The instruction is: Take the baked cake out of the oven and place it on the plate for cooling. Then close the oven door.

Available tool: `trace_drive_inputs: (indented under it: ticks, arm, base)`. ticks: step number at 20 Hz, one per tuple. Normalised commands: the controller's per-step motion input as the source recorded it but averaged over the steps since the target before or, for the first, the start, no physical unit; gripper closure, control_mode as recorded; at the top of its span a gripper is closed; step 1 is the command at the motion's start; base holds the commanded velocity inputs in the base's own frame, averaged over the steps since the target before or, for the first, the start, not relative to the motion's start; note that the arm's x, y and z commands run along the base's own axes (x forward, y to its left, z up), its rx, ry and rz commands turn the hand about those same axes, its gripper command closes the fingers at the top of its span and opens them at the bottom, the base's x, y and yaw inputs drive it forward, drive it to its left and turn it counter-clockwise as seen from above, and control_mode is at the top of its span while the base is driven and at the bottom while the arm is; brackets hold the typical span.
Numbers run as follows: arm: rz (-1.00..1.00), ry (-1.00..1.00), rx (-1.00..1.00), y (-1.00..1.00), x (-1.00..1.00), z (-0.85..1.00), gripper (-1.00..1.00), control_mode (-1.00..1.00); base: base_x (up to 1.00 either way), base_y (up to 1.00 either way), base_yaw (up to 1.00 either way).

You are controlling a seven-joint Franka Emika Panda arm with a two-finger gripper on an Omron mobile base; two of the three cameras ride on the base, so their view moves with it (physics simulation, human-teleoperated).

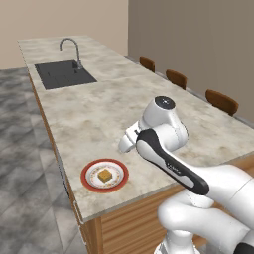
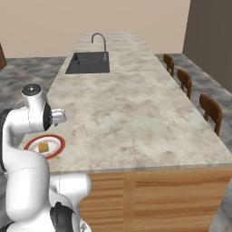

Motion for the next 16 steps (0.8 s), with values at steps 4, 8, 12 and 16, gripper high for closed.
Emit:
trace_drive_inputs:
  ticks: [4,8,12,16]
  arm:
    - [0.00,0.00,0.00,0.00,0.00,0.00,-1.00,-1.00]
    - [0.00,0.00,0.00,0.00,0.00,0.00,-1.00,-1.00]
    - [0.00,0.00,0.00,0.00,0.00,0.00,-1.00,-1.00]
    - [0.00,0.00,0.00,0.00,0.00,0.00,-1.00,1.00]
  base:
    - [0.00,0.00,0.00]
    - [0.00,0.00,0.00]
    - [0.00,0.00,0.00]
    - [0.00,0.00,0.00]
